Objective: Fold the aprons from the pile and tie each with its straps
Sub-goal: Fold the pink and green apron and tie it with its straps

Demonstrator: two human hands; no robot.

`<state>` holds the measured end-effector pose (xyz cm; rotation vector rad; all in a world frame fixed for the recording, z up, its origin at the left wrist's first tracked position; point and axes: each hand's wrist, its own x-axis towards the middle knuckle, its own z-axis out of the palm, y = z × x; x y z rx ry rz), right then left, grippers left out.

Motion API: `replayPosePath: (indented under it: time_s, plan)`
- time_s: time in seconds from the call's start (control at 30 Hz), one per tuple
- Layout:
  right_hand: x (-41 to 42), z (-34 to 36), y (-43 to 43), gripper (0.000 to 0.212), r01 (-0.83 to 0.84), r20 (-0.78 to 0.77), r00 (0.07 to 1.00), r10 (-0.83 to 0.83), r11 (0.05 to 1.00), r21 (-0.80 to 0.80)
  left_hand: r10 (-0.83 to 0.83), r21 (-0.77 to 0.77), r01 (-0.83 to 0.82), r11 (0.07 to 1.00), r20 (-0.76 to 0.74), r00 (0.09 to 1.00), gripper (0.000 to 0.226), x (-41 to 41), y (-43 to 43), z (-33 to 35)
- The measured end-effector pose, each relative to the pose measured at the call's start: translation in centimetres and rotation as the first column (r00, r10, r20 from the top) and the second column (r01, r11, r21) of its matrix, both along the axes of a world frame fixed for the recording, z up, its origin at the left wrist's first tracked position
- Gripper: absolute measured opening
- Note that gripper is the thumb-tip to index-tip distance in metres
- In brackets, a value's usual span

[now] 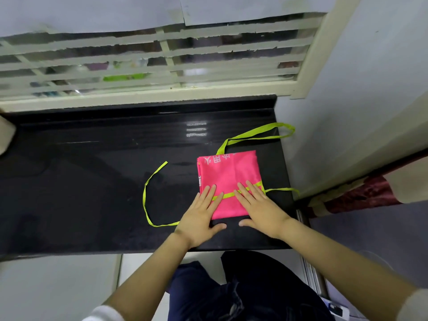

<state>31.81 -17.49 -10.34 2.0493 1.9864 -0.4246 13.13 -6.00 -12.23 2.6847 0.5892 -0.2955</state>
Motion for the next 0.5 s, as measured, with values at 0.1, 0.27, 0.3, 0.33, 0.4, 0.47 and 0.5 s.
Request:
replayPosePath:
  time_s: [0.1, 0.27, 0.3, 0.33, 0.4, 0.47, 0.5]
  plan:
    - [0.6, 0.1, 0.5, 0.084, -0.017, -0.026, 1.0, 0.018, 1.0, 0.016, 0.068, 0.019, -0.068, 0.998, -0.021, 0.997, 0.082, -0.1, -0.3, 0.3]
    - [0.7, 1.4, 1.1, 0.076, -0.043, -0.069, 0.997, 0.04, 0.999, -0.031, 0.187, 0.165, -0.191, 0.968, 0.038, 0.982, 0.059, 1.2, -1.6, 1.6]
    - [0.9, 1.9, 1.4, 0.075, -0.021, -0.117, 0.993, 0.015, 0.998, -0.053, 0.195, 0.186, -0.201, 0.962, 0.05, 0.979, 0.057, 1.5, -1.7, 1.9]
    - [1.2, 2.5, 1.7, 0.072, 0.008, -0.172, 0.985, -0.015, 0.999, -0.045, 0.198, 0.207, -0.212, 0.955, 0.085, 0.977, 0.055, 1.7, -1.6, 2.1]
    - [1.8, 3.3, 1.9, 0.063, 0.079, -0.278, 0.957, -0.086, 0.996, -0.036, 0.167, 0.245, -0.196, 0.95, 0.132, 0.977, 0.051, 1.9, -1.2, 2.4]
    - [2.5, 3.4, 1.5, 0.049, 0.138, -0.334, 0.932, -0.143, 0.99, -0.04, 0.175, 0.184, -0.204, 0.962, 0.159, 0.972, 0.043, 1.6, -0.6, 3.3]
    - [2.7, 3.3, 1.2, 0.041, 0.171, -0.364, 0.915, -0.173, 0.984, -0.038, 0.183, 0.154, -0.205, 0.967, 0.144, 0.973, 0.041, 1.4, -0.5, 3.9]
